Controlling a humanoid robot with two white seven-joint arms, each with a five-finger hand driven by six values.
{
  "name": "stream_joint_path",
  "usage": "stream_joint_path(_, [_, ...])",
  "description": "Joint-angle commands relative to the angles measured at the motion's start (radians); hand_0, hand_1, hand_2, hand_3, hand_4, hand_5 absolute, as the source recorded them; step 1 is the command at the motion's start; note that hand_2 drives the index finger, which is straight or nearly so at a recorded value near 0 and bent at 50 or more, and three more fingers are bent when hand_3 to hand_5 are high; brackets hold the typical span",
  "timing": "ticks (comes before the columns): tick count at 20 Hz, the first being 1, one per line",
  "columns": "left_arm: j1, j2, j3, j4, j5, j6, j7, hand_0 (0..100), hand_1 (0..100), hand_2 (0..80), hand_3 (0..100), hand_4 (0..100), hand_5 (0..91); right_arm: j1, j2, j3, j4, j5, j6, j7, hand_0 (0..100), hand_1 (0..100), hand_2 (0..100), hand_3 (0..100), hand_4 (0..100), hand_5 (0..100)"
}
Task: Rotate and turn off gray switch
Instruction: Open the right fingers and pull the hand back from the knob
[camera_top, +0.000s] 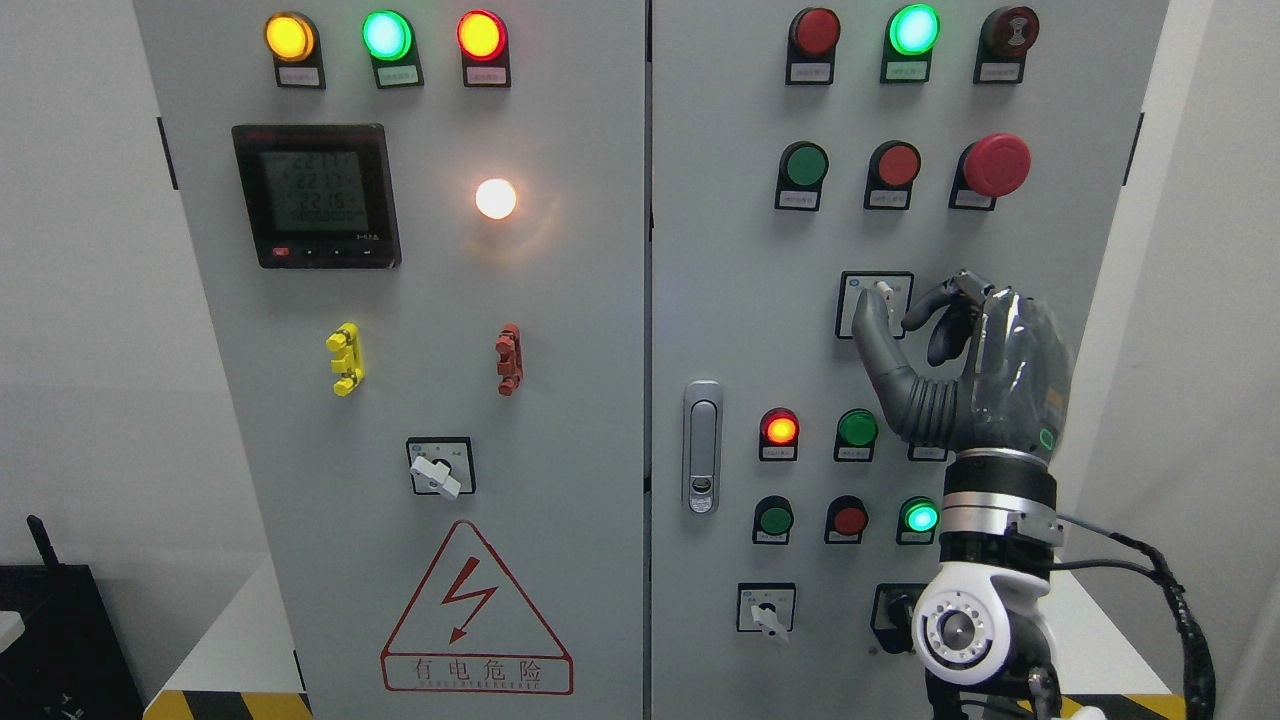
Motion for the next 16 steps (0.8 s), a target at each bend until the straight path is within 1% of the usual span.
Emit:
stream_joint_path(1, [-0.009, 0.000, 0.009, -0.026, 0.018, 0.000, 0.000, 12, 39, 0.0, 0, 0, 0.0, 0.025, -0.010, -0.003, -0.063, 0.000, -0.024, -0.034, 27, 38, 71, 99, 93, 100])
stream_joint_path(2, [-0.009, 0.000, 0.008, -0.026, 0.018, 0.000, 0.000, 12, 39, 0.0, 0, 0, 0.0, 0.037, -0.015, -0.002, -0.070, 0.000, -0.036, -0.057, 27, 36, 71, 99, 93, 100])
stream_joint_path(3, [-0.009, 0.000, 0.008, -0.026, 0.018, -0.001, 0.000, 12, 39, 0.0, 0, 0, 0.0, 0.049, -0.027, -0.002, -0.078, 0.000, -0.070, -0.083, 27, 34, 71, 99, 93, 100])
stream_joint_path(4, [-0.009, 0.000, 0.008, -0.026, 0.020, -0.001, 0.000, 12, 39, 0.0, 0, 0, 0.0, 0.065, -0.036, -0.003, -0.080, 0.000, -0.125, -0.110, 27, 33, 71, 98, 93, 100])
stream_joint_path(5, [-0.009, 0.000, 0.008, -0.026, 0.020, -0.001, 0.000, 12, 39, 0.0, 0, 0, 0.0, 0.075, -0.044, -0.006, -0.080, 0.000, -0.197, -0.133, 27, 31, 70, 98, 94, 100])
stream_joint_path(6, [-0.009, 0.000, 0.008, -0.026, 0.020, -0.001, 0.000, 12, 39, 0.0, 0, 0, 0.0, 0.085, -0.055, -0.012, -0.080, 0.000, -0.257, -0.146, 27, 31, 69, 99, 94, 100])
stream_joint_path(7, [-0.009, 0.000, 0.008, -0.026, 0.018, -0.001, 0.000, 12, 39, 0.0, 0, 0, 0.0, 0.095, -0.061, -0.017, -0.080, 0.000, -0.297, -0.147, 27, 30, 66, 98, 94, 99])
stream_joint_path(8, [-0.009, 0.000, 0.008, -0.026, 0.020, -0.001, 0.000, 12, 39, 0.0, 0, 0, 0.0, 0.108, -0.067, -0.017, -0.084, 0.000, -0.317, -0.144, 28, 31, 64, 99, 93, 96])
stream_joint_path(9, [-0.009, 0.000, 0.008, -0.026, 0.020, -0.001, 0.000, 12, 39, 0.0, 0, 0, 0.0, 0.123, -0.081, -0.016, -0.093, 0.000, -0.325, -0.138, 30, 30, 62, 98, 90, 88])
stream_joint_path(10, [-0.009, 0.000, 0.008, -0.026, 0.020, 0.000, 0.000, 12, 39, 0.0, 0, 0, 0.0, 0.144, -0.099, -0.014, -0.101, 0.000, -0.332, -0.138, 31, 30, 61, 97, 88, 83])
stream_joint_path(11, [-0.009, 0.000, 0.008, -0.026, 0.018, -0.001, 0.002, 12, 39, 0.0, 0, 0, 0.0, 0.164, -0.113, -0.014, -0.112, 0.000, -0.342, -0.135, 32, 30, 59, 91, 71, 55])
stream_joint_path(12, [-0.009, 0.000, 0.008, -0.026, 0.018, 0.000, 0.000, 12, 39, 0.0, 0, 0, 0.0, 0.177, -0.124, -0.014, -0.121, 0.000, -0.351, -0.132, 32, 30, 57, 86, 65, 49])
stream_joint_path(13, [-0.009, 0.000, 0.008, -0.026, 0.018, -0.001, 0.000, 12, 39, 0.0, 0, 0, 0.0, 0.187, -0.138, -0.016, -0.129, 0.000, -0.363, -0.124, 32, 30, 53, 70, 49, 30])
stream_joint_path(14, [-0.009, 0.000, 0.008, -0.026, 0.018, -0.001, 0.000, 12, 39, 0.0, 0, 0, 0.0, 0.203, -0.151, -0.017, -0.136, 0.000, -0.378, -0.112, 33, 30, 50, 62, 43, 25])
stream_joint_path(15, [-0.009, 0.000, 0.008, -0.026, 0.020, -0.001, 0.000, 12, 39, 0.0, 0, 0, 0.0, 0.218, -0.165, -0.017, -0.144, 0.000, -0.391, -0.103, 33, 28, 40, 44, 26, 11])
stream_joint_path(16, [-0.009, 0.000, 0.008, -0.026, 0.020, -0.001, 0.000, 12, 39, 0.0, 0, 0, 0.0, 0.232, -0.179, -0.017, -0.155, 0.000, -0.397, -0.095, 34, 28, 32, 33, 16, 1])
